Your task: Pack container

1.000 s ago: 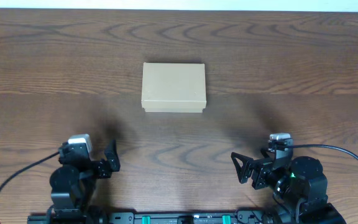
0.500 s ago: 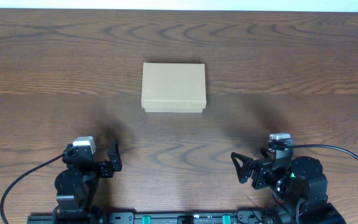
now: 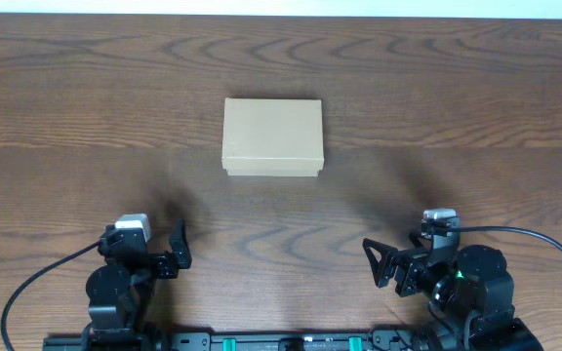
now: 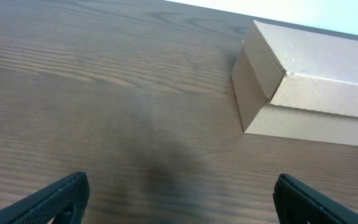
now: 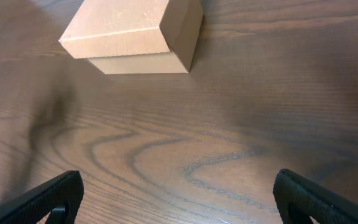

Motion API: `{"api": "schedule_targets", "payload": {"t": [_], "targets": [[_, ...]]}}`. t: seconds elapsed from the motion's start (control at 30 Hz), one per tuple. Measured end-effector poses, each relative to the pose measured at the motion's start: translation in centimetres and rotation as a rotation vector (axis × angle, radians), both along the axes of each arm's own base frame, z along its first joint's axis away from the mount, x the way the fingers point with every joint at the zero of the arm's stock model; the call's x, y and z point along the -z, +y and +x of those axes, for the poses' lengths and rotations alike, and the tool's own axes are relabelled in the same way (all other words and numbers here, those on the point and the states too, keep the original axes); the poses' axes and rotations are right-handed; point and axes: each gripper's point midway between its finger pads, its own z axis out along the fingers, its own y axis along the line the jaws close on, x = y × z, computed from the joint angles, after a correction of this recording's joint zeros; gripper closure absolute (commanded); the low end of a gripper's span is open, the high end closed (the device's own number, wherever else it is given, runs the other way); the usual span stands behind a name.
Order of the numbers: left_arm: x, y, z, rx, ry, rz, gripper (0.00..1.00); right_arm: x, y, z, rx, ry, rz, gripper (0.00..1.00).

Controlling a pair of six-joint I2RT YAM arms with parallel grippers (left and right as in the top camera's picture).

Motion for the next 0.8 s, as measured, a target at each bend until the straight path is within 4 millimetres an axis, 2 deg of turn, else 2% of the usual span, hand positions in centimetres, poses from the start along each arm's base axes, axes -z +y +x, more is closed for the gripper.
{"api": "schedule_targets", "payload": {"t": [0.4,0.53,0.8], "targets": [[0.0,0.0,0.0,0.000,-0.001,0.000,0.05,0.3,-0.3,0.4,-0.022,-0.040,-0.062,0.01],[0.0,0.0,0.0,0.000,-0.002,0.000,0.05,1.9,-0.2,0.8,-0.052,-0.109,-0.092,0.01],[0.0,0.0,0.0,0.000,-0.002,0.001,0.05,4.5,1.9,0.6,-0.161,-0.253,-0.053,0.01]]}}
